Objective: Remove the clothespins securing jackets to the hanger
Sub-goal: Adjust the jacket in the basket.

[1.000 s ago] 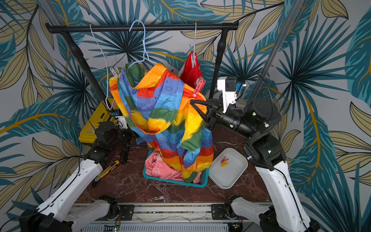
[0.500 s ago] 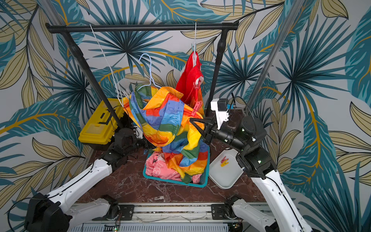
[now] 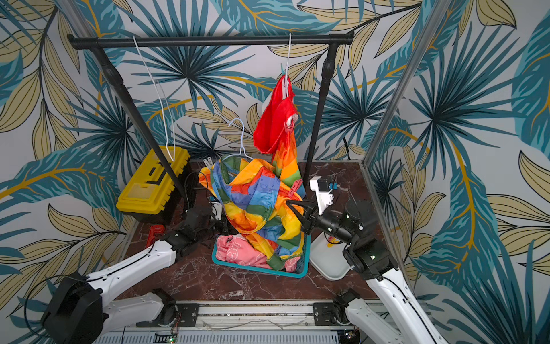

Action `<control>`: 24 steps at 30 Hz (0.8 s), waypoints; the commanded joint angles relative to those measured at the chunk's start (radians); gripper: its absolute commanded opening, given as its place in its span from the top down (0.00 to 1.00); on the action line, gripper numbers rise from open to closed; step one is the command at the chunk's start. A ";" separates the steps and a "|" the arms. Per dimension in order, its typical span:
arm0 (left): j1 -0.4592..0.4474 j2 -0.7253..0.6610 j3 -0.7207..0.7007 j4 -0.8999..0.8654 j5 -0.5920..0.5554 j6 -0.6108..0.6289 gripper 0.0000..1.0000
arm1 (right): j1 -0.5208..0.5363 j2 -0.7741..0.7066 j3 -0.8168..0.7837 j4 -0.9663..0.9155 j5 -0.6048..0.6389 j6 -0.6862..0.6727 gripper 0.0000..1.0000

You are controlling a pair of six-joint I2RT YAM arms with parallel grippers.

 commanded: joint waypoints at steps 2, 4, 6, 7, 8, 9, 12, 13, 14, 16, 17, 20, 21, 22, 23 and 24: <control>-0.036 -0.014 -0.040 0.020 -0.039 -0.003 0.00 | -0.010 -0.107 -0.096 -0.002 0.099 0.039 1.00; -0.056 -0.007 -0.054 0.022 -0.058 -0.002 0.00 | -0.018 -0.152 -0.148 -0.015 0.119 0.059 1.00; -0.075 -0.003 -0.071 0.026 -0.071 -0.002 0.00 | -0.020 -0.188 -0.199 -0.020 0.120 0.078 1.00; -0.083 -0.003 -0.081 0.027 -0.080 -0.005 0.00 | -0.020 -0.203 -0.230 -0.020 0.126 0.084 1.00; -0.089 -0.004 -0.093 0.029 -0.085 -0.010 0.00 | -0.020 -0.220 -0.259 -0.020 0.132 0.088 1.00; -0.089 -0.007 -0.105 0.029 -0.086 -0.014 0.00 | -0.020 -0.229 -0.278 -0.051 0.140 0.090 1.00; -0.090 -0.048 -0.136 0.023 -0.093 -0.019 0.01 | -0.019 -0.233 -0.295 -0.080 0.146 0.081 1.00; -0.090 -0.074 -0.147 0.021 -0.090 -0.021 0.01 | -0.020 -0.232 -0.293 -0.092 0.157 0.074 1.00; -0.089 -0.099 -0.158 0.021 -0.089 -0.023 0.01 | -0.020 -0.230 -0.294 -0.102 0.173 0.068 1.00; -0.089 -0.143 -0.181 0.010 -0.097 -0.020 0.00 | -0.019 -0.221 -0.303 -0.112 0.184 0.057 1.00; -0.090 -0.166 -0.194 0.000 -0.107 -0.018 0.00 | -0.020 -0.218 -0.304 -0.121 0.190 0.054 1.00; -0.089 -0.250 -0.216 -0.041 -0.124 -0.013 0.01 | -0.020 -0.217 -0.314 -0.112 0.200 0.052 1.00; -0.090 -0.279 -0.215 -0.056 -0.124 -0.015 0.01 | -0.019 -0.217 -0.318 -0.098 0.191 0.047 1.00; -0.090 -0.313 -0.210 -0.073 -0.122 -0.020 0.00 | -0.020 -0.214 -0.317 -0.094 0.186 0.045 1.00; -0.090 -0.345 -0.197 -0.094 -0.119 -0.025 0.00 | -0.019 -0.209 -0.314 -0.099 0.186 0.041 1.00; -0.089 -0.373 -0.182 -0.114 -0.120 -0.028 0.00 | -0.019 -0.203 -0.311 -0.105 0.183 0.041 1.00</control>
